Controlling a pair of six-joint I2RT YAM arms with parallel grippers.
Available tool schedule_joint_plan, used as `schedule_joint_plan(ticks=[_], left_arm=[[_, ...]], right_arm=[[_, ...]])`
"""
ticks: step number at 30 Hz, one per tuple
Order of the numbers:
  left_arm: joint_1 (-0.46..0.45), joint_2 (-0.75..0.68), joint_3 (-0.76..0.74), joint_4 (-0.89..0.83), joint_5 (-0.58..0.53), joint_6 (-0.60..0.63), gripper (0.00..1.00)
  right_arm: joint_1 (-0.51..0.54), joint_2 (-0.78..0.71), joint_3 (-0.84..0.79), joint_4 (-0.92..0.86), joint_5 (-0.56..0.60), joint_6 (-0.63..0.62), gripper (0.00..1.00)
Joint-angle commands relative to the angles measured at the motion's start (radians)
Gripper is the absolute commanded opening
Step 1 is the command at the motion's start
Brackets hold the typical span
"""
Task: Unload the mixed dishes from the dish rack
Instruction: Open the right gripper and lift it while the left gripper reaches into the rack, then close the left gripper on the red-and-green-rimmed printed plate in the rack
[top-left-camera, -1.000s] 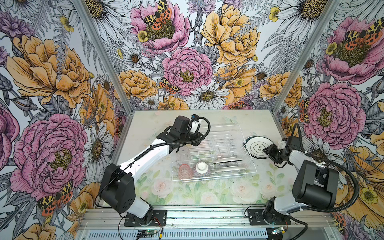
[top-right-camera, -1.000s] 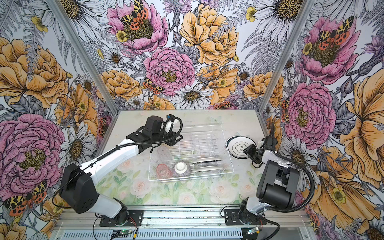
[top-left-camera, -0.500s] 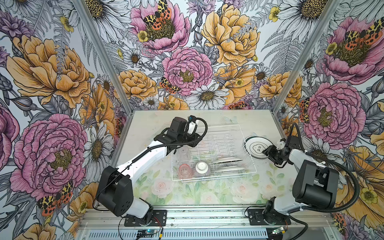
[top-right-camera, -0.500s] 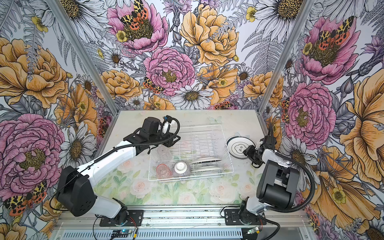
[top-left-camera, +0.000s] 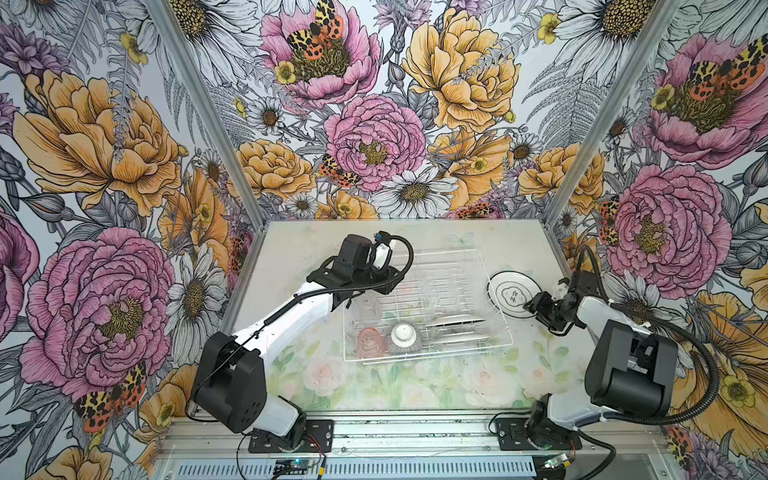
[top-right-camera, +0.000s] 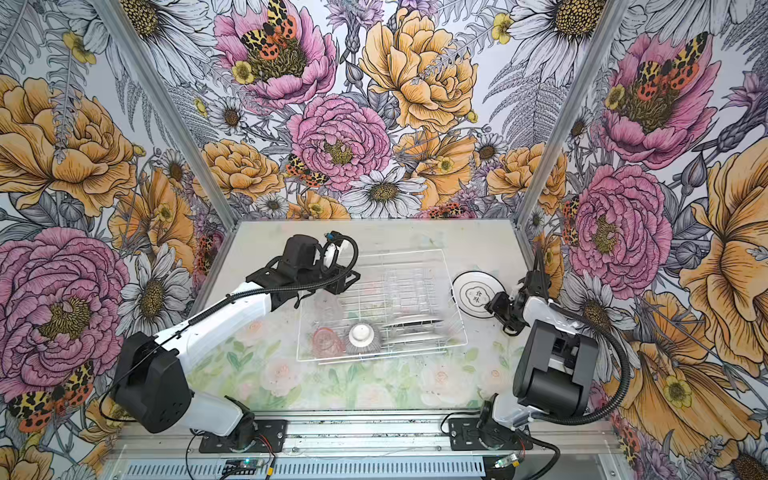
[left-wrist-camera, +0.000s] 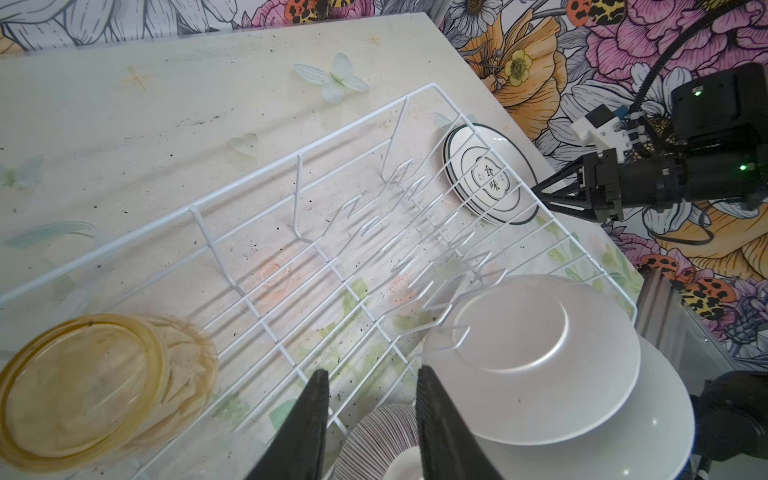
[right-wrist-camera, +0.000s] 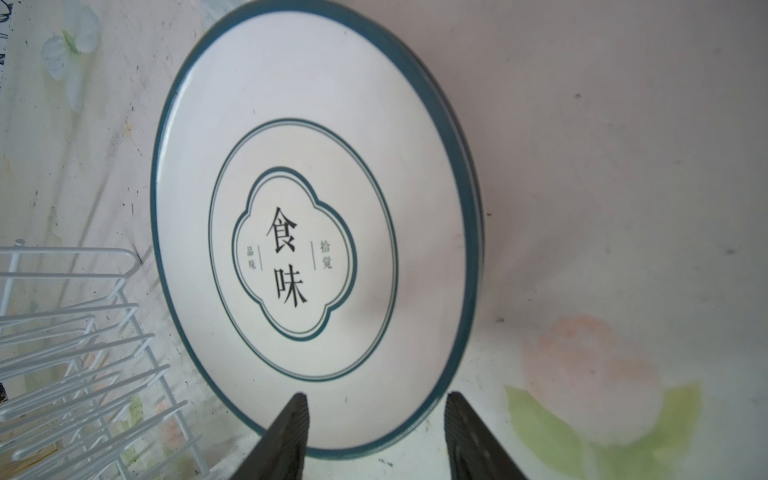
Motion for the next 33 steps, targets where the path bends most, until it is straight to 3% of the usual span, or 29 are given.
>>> schedule_joint_plan(ticks=[1, 7, 12, 23, 33], left_arm=[[0.010, -0.022, -0.019, 0.019, 0.031, 0.020, 0.37], [0.013, -0.022, -0.020, 0.019, 0.039, 0.018, 0.37], [-0.020, -0.022, 0.004, -0.018, -0.008, 0.050, 0.37], [-0.362, 0.025, 0.132, -0.169, -0.444, 0.301, 0.39], [-0.584, 0.063, 0.216, -0.250, -0.619, 0.442, 0.41]], right_arm=[[0.010, -0.009, 0.031, -0.003, 0.018, -0.016, 0.56], [0.006, -0.025, 0.027, -0.004, 0.028, -0.011, 0.56], [-0.021, -0.147, 0.031, -0.003, 0.061, 0.002, 0.57], [0.040, -0.379, 0.096, -0.068, 0.072, -0.009, 0.58], [0.099, -0.398, 0.113, -0.081, 0.047, -0.017, 0.58]])
